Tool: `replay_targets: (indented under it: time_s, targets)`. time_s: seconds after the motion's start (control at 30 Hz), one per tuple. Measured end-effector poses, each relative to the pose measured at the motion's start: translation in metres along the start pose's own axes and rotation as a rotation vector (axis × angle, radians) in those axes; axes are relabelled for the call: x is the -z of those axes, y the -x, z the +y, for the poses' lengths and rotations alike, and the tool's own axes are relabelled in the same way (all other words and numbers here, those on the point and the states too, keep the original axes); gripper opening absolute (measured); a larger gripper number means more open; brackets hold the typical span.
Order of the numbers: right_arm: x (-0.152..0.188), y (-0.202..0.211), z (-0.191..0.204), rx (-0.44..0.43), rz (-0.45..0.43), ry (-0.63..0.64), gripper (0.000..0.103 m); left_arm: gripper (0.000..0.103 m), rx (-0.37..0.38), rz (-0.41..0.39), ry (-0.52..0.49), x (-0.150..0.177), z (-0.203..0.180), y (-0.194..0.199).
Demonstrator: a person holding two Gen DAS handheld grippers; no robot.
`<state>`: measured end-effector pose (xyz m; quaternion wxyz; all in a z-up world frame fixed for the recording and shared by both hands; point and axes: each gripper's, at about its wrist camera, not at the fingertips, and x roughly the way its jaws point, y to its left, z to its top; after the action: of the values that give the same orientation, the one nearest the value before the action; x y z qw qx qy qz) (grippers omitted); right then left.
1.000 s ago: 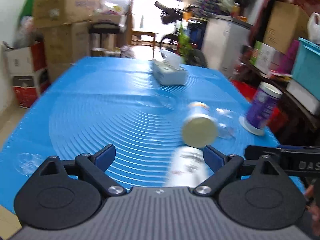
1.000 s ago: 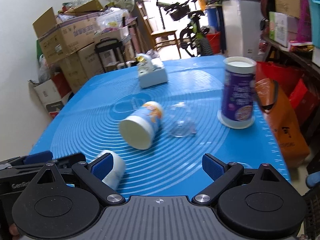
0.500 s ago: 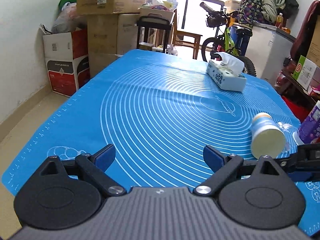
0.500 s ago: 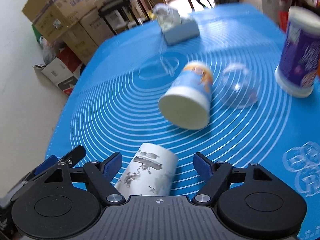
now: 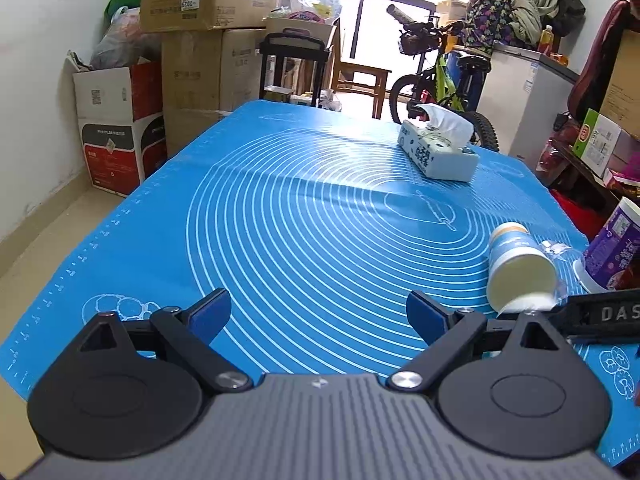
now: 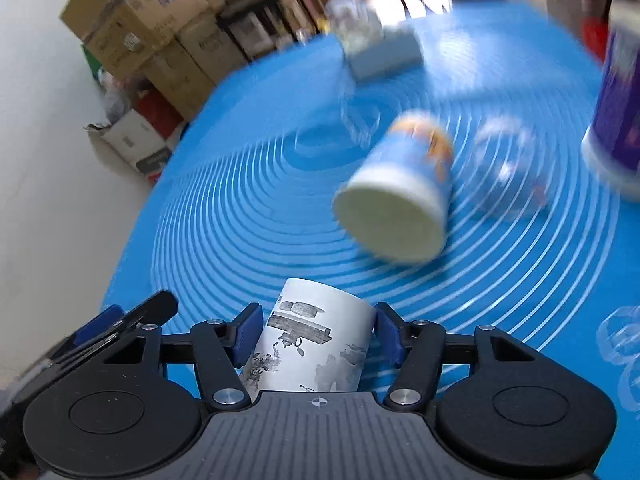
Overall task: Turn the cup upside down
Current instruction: 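Rotate the held cup rim-down and lower it onto the mat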
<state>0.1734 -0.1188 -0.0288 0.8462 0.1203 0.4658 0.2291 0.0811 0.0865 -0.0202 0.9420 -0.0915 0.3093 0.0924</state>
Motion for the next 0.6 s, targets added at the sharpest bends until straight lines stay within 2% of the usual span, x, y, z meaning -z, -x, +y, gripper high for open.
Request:
replay_targets:
  time_s: [0.23, 0.43, 0.6]
  targets:
    - [0.026, 0.041, 0.004, 0.199, -0.315, 0.257, 0.064, 0.094, 0.022, -0.005, -0.020, 0.005, -0.011, 0.005]
    - [0.047, 0.035, -0.010, 0.335, -0.474, 0.346, 0.064, 0.094, 0.047, -0.011, -0.055, 0.011, -0.023, 0.011]
    - [0.063, 0.029, -0.016, 0.337, -0.566, 0.405, 0.064, 0.094, 0.055, -0.019, -0.063, 0.013, -0.027, 0.015]
